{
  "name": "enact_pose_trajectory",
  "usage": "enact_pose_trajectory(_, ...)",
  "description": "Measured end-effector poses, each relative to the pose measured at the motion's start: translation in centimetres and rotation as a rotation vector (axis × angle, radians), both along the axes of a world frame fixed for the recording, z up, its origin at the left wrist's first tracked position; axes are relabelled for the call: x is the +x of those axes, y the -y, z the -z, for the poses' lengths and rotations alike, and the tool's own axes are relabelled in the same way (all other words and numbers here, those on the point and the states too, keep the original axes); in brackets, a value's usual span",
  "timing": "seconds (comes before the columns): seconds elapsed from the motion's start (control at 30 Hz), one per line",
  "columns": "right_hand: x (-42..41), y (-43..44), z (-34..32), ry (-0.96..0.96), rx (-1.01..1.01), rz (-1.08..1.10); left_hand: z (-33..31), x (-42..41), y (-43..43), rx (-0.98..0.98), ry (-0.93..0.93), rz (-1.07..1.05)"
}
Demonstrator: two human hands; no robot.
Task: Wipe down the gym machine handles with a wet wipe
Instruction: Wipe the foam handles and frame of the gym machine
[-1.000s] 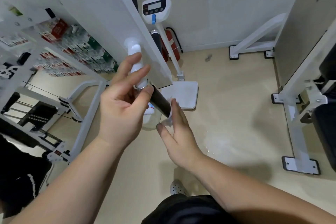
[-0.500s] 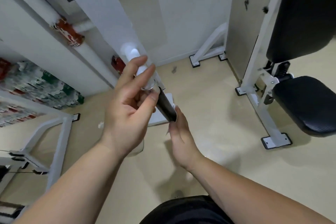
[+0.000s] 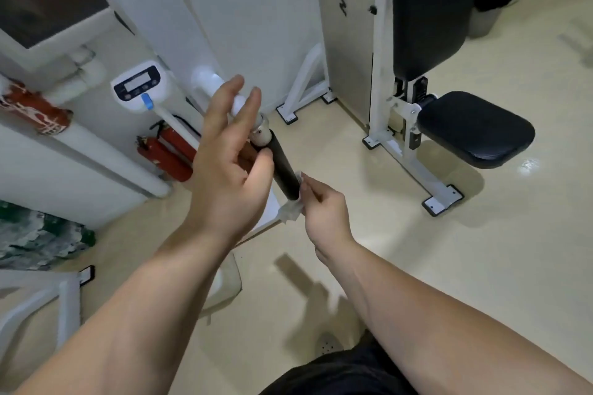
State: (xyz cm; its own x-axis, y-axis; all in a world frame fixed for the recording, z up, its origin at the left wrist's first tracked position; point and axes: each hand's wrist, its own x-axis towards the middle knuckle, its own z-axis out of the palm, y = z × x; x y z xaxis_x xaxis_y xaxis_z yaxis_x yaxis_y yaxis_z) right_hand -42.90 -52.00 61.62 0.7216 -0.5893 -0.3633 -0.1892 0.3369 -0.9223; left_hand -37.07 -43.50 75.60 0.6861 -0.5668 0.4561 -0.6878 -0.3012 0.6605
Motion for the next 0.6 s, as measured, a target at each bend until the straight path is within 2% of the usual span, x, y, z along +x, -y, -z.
enact_pose_trajectory(0.13, -0.9, 0.4, -1.5, 0.038, 0.011, -0.019, -0.1, 0.0, 0.2, 0.025, 0.028, -0.016)
enact_pose_trajectory(0.37, -1.4, -0.5, -3.8, 0.236, -0.323, -0.240, 0.0, 0.4, 0.1, 0.056, 0.085, -0.055)
enact_pose_trajectory(0.47, -0.9, 0.5, -3.4, 0.199, -0.313, -0.335, -0.3, 0.2, 0.3, 0.069, 0.066, -0.066)
enact_pose_trajectory(0.6, -2.4, -1.6, -4.9, 0.210, -0.510, -0.462, -0.4, 0.3, 0.3, 0.041, -0.012, -0.001)
